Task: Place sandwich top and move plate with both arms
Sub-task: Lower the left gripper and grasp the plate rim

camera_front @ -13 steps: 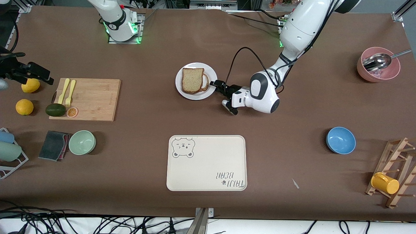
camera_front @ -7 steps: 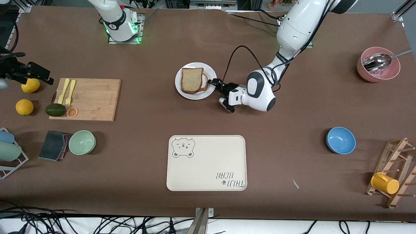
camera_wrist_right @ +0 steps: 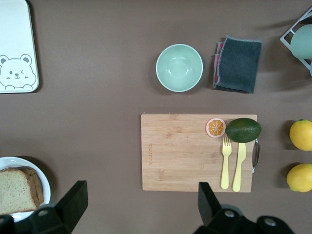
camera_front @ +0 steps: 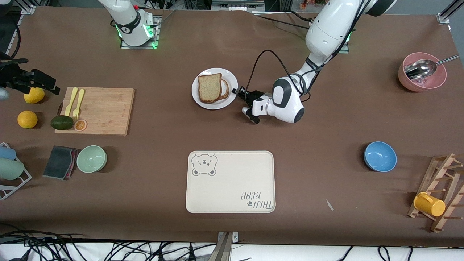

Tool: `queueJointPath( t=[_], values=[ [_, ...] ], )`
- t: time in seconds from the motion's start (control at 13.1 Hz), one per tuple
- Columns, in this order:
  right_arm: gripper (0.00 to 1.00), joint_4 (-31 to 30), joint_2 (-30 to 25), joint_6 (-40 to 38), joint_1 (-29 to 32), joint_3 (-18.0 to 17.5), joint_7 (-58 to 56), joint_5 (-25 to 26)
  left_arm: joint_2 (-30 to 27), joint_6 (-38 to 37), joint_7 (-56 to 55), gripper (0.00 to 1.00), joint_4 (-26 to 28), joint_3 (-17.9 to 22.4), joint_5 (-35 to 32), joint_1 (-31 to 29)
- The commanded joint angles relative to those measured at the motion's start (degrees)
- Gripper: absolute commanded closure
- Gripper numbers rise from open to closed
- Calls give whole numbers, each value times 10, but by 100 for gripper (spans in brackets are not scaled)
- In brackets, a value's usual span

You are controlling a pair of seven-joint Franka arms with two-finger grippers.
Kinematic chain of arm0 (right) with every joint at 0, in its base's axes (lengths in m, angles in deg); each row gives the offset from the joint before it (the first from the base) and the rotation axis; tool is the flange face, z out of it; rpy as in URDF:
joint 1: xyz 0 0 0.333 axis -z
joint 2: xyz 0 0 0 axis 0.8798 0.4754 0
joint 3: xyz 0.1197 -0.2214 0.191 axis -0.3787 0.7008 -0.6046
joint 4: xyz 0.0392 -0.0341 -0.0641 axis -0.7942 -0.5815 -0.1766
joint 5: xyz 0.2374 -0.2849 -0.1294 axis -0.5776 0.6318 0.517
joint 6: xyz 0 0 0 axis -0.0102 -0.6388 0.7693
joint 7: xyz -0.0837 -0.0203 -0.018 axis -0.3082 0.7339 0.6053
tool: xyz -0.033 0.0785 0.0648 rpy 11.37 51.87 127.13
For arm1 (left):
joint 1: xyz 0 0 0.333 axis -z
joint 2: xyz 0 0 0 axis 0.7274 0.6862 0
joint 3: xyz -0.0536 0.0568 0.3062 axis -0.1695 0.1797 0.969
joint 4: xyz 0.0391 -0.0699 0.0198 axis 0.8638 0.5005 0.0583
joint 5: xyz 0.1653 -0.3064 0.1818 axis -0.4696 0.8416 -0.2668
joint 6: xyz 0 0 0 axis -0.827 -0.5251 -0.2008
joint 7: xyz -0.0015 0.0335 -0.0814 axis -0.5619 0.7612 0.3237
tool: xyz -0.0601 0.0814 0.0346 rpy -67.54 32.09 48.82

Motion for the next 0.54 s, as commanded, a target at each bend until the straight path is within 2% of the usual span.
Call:
queueJointPath(
  t=[0.0,0.46],
  values=[
    [0,11,4,-2,3,-4,6,0,-3,4,15,100,3,3,25,3],
    [0,12,4,-2,3,-4,6,-1,-19,-1,8,100,-10,2,27,-30]
  ],
)
